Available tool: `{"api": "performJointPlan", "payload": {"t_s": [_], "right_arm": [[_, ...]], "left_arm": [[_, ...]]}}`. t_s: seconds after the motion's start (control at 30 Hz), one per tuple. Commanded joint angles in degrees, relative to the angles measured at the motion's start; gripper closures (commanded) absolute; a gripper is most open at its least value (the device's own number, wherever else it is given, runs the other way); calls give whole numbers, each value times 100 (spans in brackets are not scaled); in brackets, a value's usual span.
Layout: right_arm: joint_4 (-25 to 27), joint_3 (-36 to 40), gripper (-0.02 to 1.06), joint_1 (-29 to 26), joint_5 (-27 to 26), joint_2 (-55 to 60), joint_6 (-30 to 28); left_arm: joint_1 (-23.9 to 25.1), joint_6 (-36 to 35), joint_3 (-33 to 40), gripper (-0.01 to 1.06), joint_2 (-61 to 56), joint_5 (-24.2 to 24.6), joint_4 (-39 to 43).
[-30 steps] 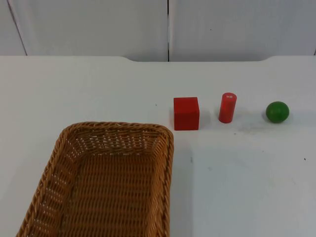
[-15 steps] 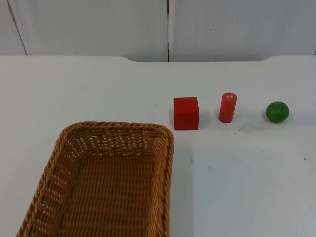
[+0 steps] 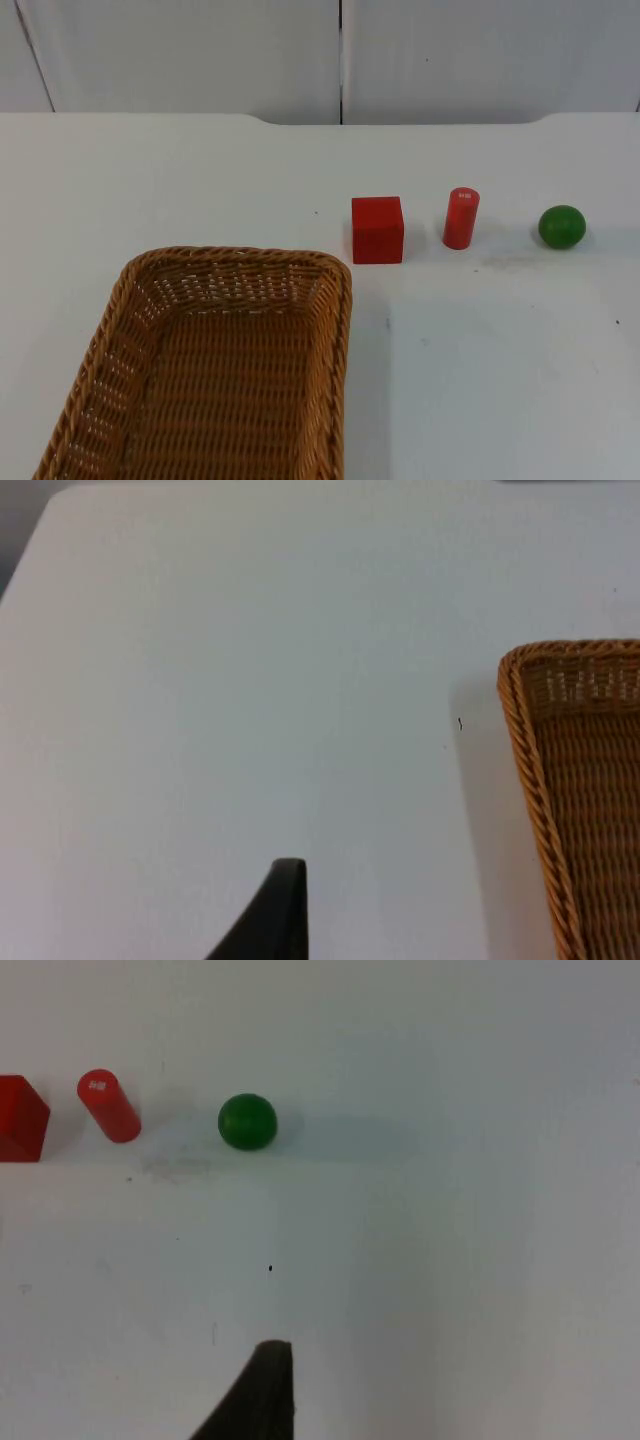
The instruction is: Pick up the basket with the left hand and place the object to the left of the red cylinder into the basket with the right hand.
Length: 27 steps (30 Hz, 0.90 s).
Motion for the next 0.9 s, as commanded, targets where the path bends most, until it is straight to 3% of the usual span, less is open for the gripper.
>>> {"api": "performJointPlan", "payload": {"t_s": [0.0,0.87], "right_arm": [[0,-30,-1,-27,-32,3,-31],[0,-30,-1,-27,-91,3,-43]], "left_arm": [[-32,-11,27,0,211,-14,-125],[-32,254,-1223,0,4996,-898,-189]]}}
